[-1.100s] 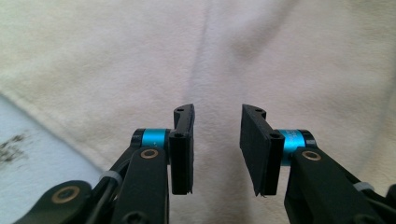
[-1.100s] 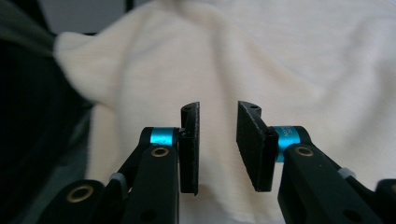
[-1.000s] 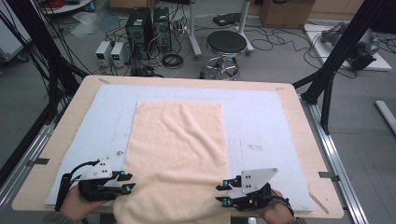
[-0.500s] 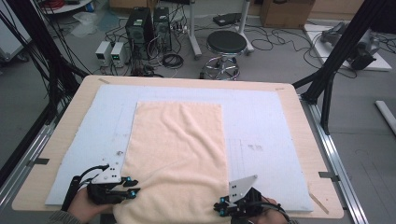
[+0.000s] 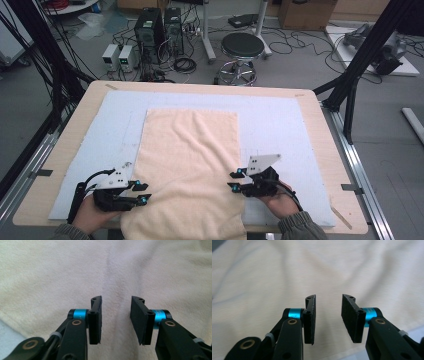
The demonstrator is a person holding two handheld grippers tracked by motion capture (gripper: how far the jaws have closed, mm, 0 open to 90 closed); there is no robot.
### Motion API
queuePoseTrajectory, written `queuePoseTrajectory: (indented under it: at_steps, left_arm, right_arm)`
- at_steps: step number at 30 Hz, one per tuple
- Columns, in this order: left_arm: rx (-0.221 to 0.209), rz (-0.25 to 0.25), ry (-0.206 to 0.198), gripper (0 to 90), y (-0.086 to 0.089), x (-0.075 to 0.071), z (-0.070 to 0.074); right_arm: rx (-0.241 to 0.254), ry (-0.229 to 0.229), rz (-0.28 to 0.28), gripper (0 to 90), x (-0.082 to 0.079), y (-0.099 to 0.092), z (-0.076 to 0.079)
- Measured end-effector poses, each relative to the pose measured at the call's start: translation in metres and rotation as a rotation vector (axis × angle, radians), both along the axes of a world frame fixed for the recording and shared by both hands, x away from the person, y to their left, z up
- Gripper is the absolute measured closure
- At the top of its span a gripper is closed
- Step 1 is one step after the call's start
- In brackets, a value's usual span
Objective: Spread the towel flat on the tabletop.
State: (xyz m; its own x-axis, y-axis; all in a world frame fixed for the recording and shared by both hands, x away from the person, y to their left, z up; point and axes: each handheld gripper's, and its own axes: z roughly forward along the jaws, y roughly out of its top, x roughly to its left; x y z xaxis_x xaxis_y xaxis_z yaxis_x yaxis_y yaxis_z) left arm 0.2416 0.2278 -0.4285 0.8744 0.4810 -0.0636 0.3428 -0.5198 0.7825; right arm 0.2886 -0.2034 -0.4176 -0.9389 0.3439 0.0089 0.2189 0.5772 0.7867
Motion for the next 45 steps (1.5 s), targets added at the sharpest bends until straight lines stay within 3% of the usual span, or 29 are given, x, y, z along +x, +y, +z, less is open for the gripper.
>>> queuePoseTrajectory:
  at_steps: [2,5,6,8,9,12,14,16,20,22,24,27,30,32,34,36,38,43,45]
  left_arm:
    - [0.003,0.001,0.005,58.4,-0.002,0.004,-0.001]
    - [0.015,0.018,0.017,58.3,-0.005,0.011,-0.003]
    - [0.022,0.019,0.019,58.4,-0.006,0.013,-0.004]
    - [0.042,0.028,0.022,58.3,-0.005,0.016,-0.007]
    - [0.050,0.032,0.024,57.8,-0.005,0.017,-0.008]
    - [0.046,0.044,0.028,57.8,-0.004,0.020,-0.009]
    - [0.047,0.060,0.023,57.5,-0.004,0.023,-0.009]
    - [0.055,0.076,0.019,56.8,-0.004,0.027,-0.009]
    - [0.043,0.101,0.034,56.4,-0.003,0.033,-0.009]
    - [0.035,0.089,0.036,57.2,-0.002,0.030,-0.007]
    - [0.011,0.064,0.033,57.2,-0.003,0.023,-0.003]
    - [-0.013,-0.038,0.014,57.2,-0.009,0.001,0.004]
    - [-0.001,-0.109,0.021,56.9,-0.012,-0.013,0.003]
    - [0.049,-0.111,0.024,57.5,-0.014,-0.017,-0.002]
    - [0.085,-0.112,0.031,66.9,-0.012,-0.017,-0.007]
    - [0.077,-0.100,0.021,77.3,-0.011,-0.018,-0.007]
    - [0.088,-0.102,0.022,83.0,-0.009,-0.019,-0.006]
    - [0.088,-0.089,0.020,84.3,0.004,-0.025,-0.004]
    - [0.085,-0.085,0.027,84.2,0.009,-0.028,-0.003]
  right_arm:
    - [-0.002,0.007,-0.029,62.7,0.009,0.000,-0.005]
    - [-0.067,0.011,-0.069,63.1,0.021,0.004,-0.014]
    - [-0.115,0.021,-0.075,66.3,0.026,0.006,-0.020]
    - [-0.087,0.063,-0.063,82.9,0.031,0.003,-0.021]
    - [-0.089,0.065,-0.048,84.5,0.031,0.003,-0.021]
    - [-0.106,0.063,-0.032,86.8,0.033,0.001,-0.020]
    - [-0.122,0.037,-0.058,87.1,0.035,-0.004,-0.019]
    - [-0.100,0.059,-0.098,87.0,0.041,-0.012,-0.020]
    - [-0.090,0.061,-0.112,84.5,0.042,-0.018,-0.019]
    - [-0.051,0.041,-0.090,69.8,0.036,-0.016,-0.015]
    - [0.013,0.046,-0.036,66.0,0.028,-0.017,-0.009]
    - [0.049,0.038,0.080,62.6,0.000,-0.013,0.000]
    - [0.031,0.042,0.187,59.9,-0.027,-0.006,-0.002]
    - [-0.009,0.061,0.243,57.9,-0.045,0.000,-0.011]
    - [-0.053,0.095,0.266,61.4,-0.053,0.006,-0.021]
    - [-0.048,0.093,0.250,71.1,-0.058,0.008,-0.026]
    - [-0.052,0.118,0.251,82.7,-0.057,0.012,-0.025]
    - [-0.079,0.088,0.299,84.4,-0.068,0.025,-0.022]
    - [-0.074,0.111,0.335,82.6,-0.073,0.029,-0.022]
